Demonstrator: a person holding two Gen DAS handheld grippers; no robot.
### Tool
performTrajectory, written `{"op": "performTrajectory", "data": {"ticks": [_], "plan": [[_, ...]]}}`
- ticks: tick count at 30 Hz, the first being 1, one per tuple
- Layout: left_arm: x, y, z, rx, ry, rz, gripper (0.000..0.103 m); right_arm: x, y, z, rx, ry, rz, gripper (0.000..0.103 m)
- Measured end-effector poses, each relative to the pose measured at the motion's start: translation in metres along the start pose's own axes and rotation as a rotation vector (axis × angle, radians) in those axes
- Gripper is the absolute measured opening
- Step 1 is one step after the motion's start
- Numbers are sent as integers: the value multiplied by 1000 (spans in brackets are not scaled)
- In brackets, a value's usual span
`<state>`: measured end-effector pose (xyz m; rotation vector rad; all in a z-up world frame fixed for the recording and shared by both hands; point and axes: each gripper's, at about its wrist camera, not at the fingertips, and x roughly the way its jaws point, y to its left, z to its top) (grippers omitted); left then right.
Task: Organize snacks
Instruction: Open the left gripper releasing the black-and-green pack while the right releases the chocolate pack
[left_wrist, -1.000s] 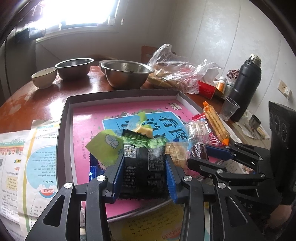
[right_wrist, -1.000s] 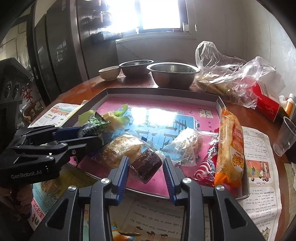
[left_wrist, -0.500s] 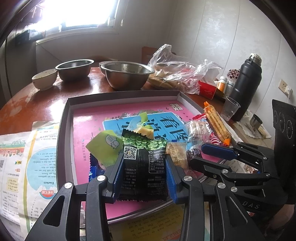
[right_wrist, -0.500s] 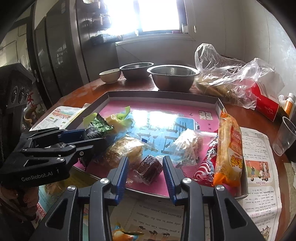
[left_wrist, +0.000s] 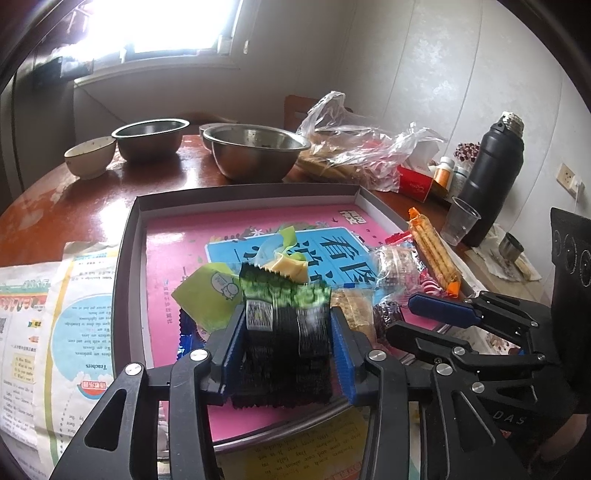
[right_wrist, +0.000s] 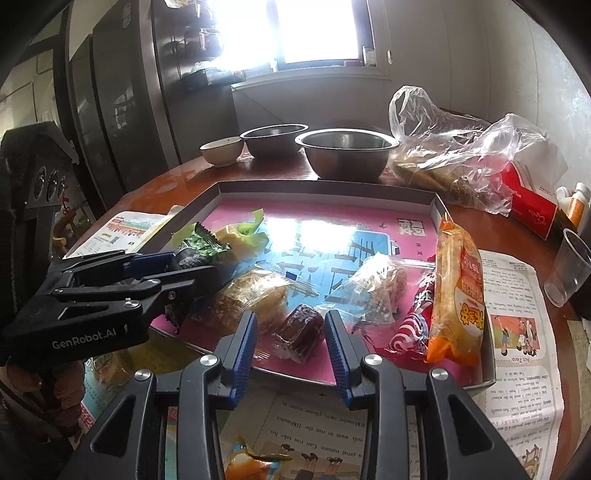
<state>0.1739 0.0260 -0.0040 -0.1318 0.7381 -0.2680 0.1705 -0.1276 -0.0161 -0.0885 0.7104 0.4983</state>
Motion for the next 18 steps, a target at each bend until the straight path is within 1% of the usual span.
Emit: {"op": "performTrajectory", "data": {"ticks": [2, 7, 18], "plan": [[0, 0, 0, -3, 1, -9, 51, -2, -1, 0, 7, -5, 4, 37], [-2, 0, 0, 0, 0, -1, 52, -6, -3, 1, 19, -10, 5, 37], [-9, 2, -2, -8, -15, 10, 61, -13, -6, 0, 32, -24, 11, 38]]}}
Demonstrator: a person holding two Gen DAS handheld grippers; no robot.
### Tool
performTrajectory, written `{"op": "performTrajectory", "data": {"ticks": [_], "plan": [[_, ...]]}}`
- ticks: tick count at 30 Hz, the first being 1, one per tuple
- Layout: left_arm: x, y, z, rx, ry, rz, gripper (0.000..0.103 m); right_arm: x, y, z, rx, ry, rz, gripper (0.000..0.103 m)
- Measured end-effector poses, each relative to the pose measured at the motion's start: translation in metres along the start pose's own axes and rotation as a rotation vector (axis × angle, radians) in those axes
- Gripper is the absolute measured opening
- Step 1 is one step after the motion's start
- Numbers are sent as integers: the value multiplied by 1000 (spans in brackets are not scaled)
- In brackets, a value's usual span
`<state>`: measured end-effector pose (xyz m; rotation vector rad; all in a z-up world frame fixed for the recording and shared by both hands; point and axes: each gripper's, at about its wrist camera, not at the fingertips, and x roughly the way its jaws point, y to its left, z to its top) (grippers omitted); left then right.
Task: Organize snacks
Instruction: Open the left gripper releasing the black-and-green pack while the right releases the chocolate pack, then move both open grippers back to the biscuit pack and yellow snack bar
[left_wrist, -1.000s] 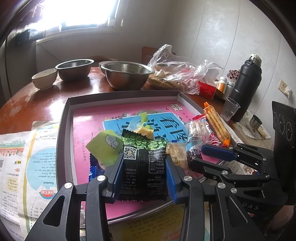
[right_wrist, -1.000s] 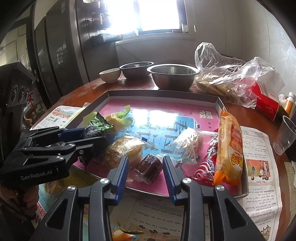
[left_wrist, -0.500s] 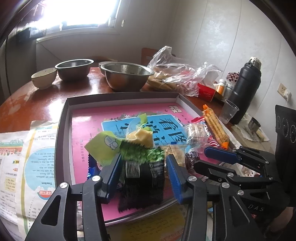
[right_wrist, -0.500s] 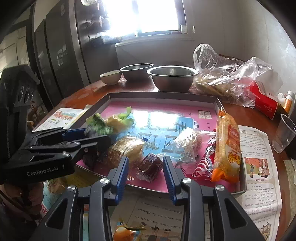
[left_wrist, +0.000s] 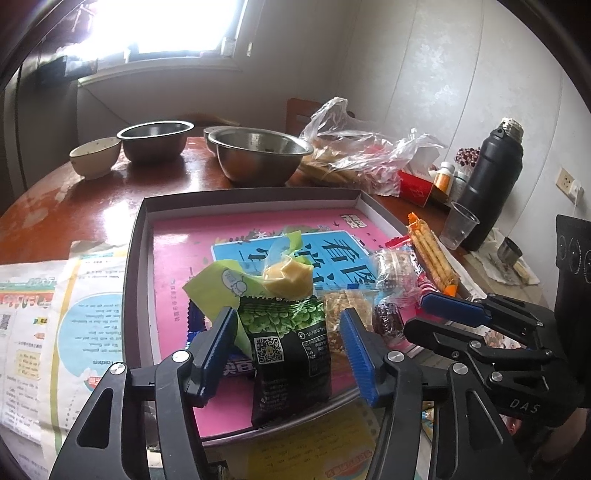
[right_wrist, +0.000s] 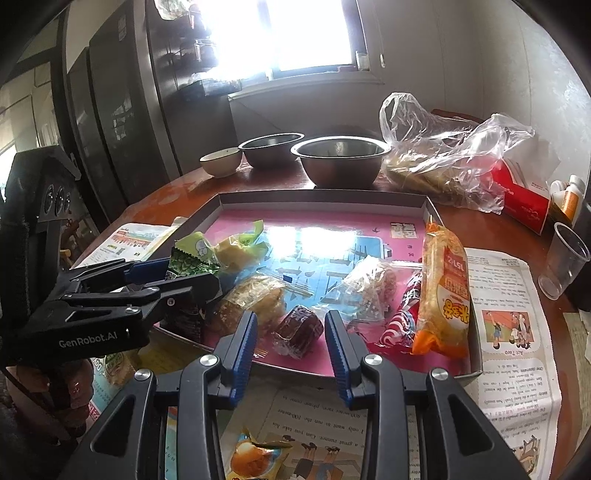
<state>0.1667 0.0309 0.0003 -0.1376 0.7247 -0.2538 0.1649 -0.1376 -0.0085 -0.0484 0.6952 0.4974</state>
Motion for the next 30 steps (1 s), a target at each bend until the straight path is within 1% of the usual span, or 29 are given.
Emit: {"op": "performTrajectory", "data": {"ticks": [5, 7, 9, 11, 13, 19, 22, 30], "plan": [[-7, -2, 1, 6, -6, 1, 63, -4, -3, 0, 14, -12, -1, 38], [-9, -4, 0, 6, -5, 2, 64, -6, -3, 0, 18, -16, 0, 40], [-11, -4, 1, 5, -3, 0, 65, -9, -3, 1, 22, -19, 2, 43], [-15, -5, 1, 3, -4, 1, 70, -11, -3, 1, 27, -22, 5, 45], [-19, -6, 2, 5, -10, 6, 71, -13, -3, 0, 28, -27, 2, 45], [-39, -8, 4, 9, -46, 5, 73, -24, -4, 1, 34, -47, 3, 46], [-47, -7, 5, 7, -51, 7, 74, -30, -3, 0, 36, -56, 5, 47], [-71, -2, 5, 8, -61, 47, 75, -46, 0, -2, 40, -81, 17, 49]]}}
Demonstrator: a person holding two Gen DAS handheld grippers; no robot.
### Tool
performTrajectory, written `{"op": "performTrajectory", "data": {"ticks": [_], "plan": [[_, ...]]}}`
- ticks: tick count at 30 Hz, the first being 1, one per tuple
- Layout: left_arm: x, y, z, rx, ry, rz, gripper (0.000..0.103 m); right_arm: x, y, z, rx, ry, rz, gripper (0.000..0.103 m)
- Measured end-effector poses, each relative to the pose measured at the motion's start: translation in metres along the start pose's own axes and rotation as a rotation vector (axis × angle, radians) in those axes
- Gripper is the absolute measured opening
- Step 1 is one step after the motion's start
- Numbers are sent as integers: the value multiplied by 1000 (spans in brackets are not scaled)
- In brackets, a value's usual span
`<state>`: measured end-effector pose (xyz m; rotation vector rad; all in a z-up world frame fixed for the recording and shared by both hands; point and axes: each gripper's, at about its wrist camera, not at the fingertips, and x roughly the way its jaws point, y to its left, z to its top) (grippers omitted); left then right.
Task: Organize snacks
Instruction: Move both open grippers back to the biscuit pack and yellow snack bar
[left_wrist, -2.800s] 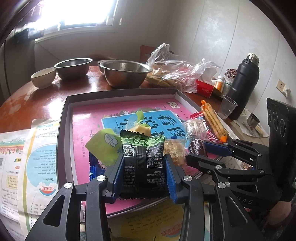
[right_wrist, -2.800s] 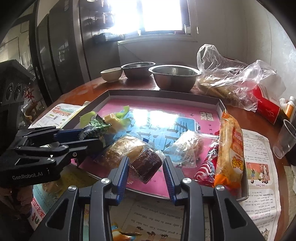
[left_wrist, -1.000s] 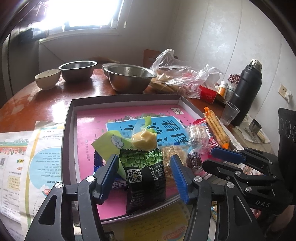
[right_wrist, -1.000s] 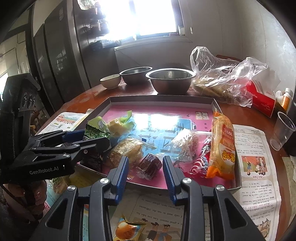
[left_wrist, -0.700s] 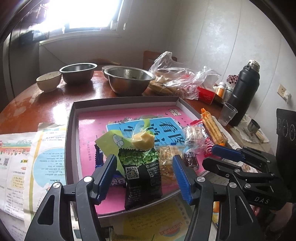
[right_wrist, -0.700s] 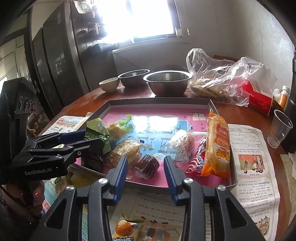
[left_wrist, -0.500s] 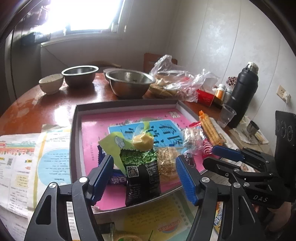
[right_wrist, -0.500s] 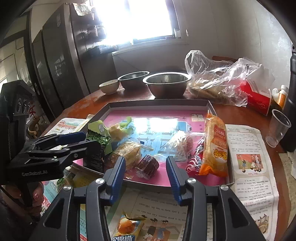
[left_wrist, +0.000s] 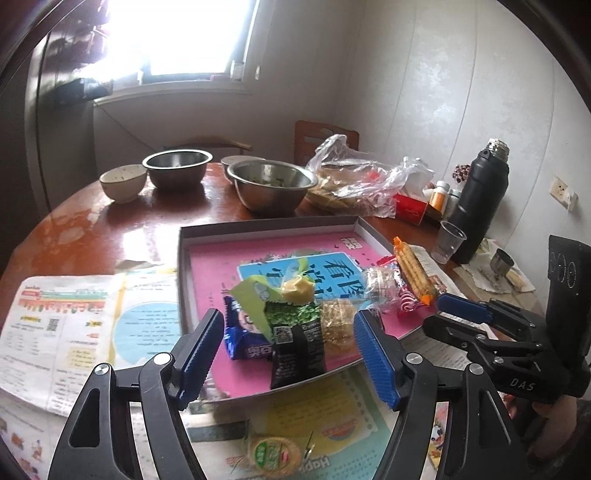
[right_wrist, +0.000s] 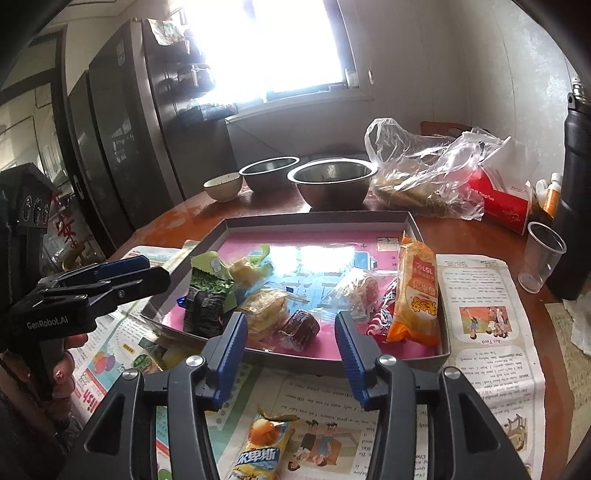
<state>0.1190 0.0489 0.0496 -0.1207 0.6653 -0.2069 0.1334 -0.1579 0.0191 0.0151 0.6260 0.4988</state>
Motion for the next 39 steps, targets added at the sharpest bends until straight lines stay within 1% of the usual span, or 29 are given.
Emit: {"op": "performTrajectory", "data": {"ticks": [8, 15, 23, 30, 39], "plan": [[-20, 7, -9, 6, 28, 26, 75, -18, 8, -7, -9, -8, 14, 54], [-28, 11, -23, -5, 66, 29, 75, -29, 14, -16, -18, -8, 19, 54], [-33, 14, -40, -18, 104, 33, 75, -36, 23, -28, -34, 13, 19, 54], [-29, 9, -55, -17, 150, 39, 75, -33, 33, -50, -48, 73, 10, 54], [-19, 6, -74, -33, 212, 31, 75, -24, 37, -73, -53, 133, -36, 54]]}}
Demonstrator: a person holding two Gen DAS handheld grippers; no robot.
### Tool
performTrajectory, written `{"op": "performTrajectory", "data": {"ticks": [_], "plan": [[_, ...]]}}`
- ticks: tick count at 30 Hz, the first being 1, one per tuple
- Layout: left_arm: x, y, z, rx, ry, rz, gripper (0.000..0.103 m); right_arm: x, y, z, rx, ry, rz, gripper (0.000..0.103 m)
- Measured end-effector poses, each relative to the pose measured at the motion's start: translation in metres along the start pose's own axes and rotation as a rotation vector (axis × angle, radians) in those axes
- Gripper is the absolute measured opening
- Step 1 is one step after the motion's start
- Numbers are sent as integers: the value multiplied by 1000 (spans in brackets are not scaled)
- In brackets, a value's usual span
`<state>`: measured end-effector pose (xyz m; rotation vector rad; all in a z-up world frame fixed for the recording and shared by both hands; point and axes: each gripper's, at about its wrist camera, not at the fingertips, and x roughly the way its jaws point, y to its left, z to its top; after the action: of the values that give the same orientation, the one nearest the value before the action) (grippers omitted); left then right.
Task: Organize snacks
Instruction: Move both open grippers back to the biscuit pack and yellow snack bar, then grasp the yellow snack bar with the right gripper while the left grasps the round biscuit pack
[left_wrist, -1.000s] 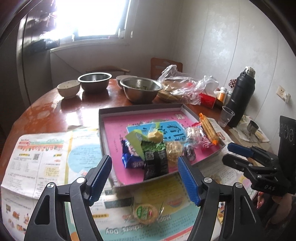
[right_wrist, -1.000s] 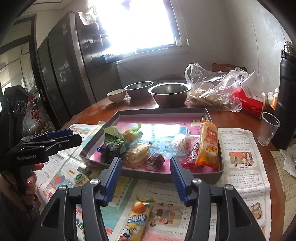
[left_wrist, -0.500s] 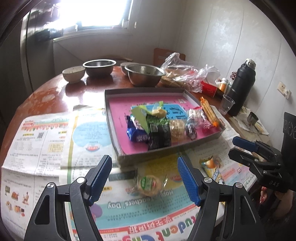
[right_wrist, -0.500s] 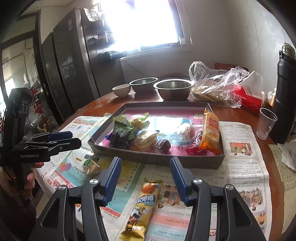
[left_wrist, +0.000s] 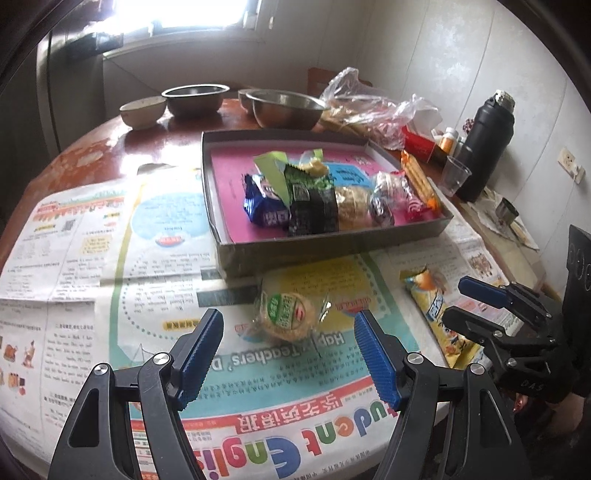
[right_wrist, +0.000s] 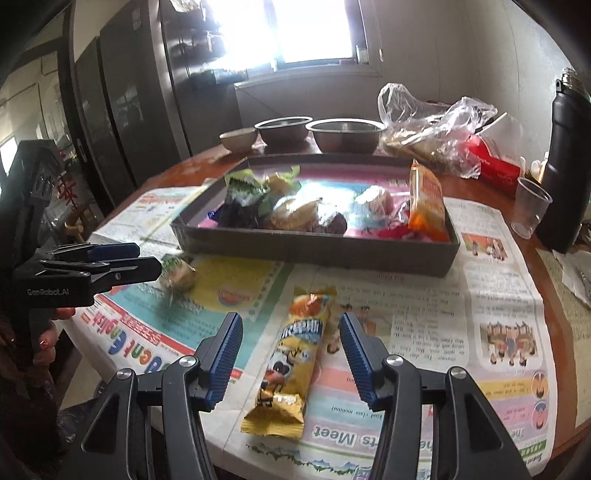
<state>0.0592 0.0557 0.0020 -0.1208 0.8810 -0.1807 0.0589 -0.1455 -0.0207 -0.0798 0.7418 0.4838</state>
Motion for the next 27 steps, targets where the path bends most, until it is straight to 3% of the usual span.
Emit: {"op": "performTrajectory", "data": {"ticks": [10, 21, 27], "plan": [[16, -2, -4, 2, 37, 11, 75, 17, 13, -11, -45, 28, -26, 53], [31, -2, -6, 3, 44, 40, 75, 27, -1, -18, -33, 17, -61, 25], [35, -1, -5, -10, 27, 24, 75, 28, -7, -16, -10, -1, -46, 23]]}}
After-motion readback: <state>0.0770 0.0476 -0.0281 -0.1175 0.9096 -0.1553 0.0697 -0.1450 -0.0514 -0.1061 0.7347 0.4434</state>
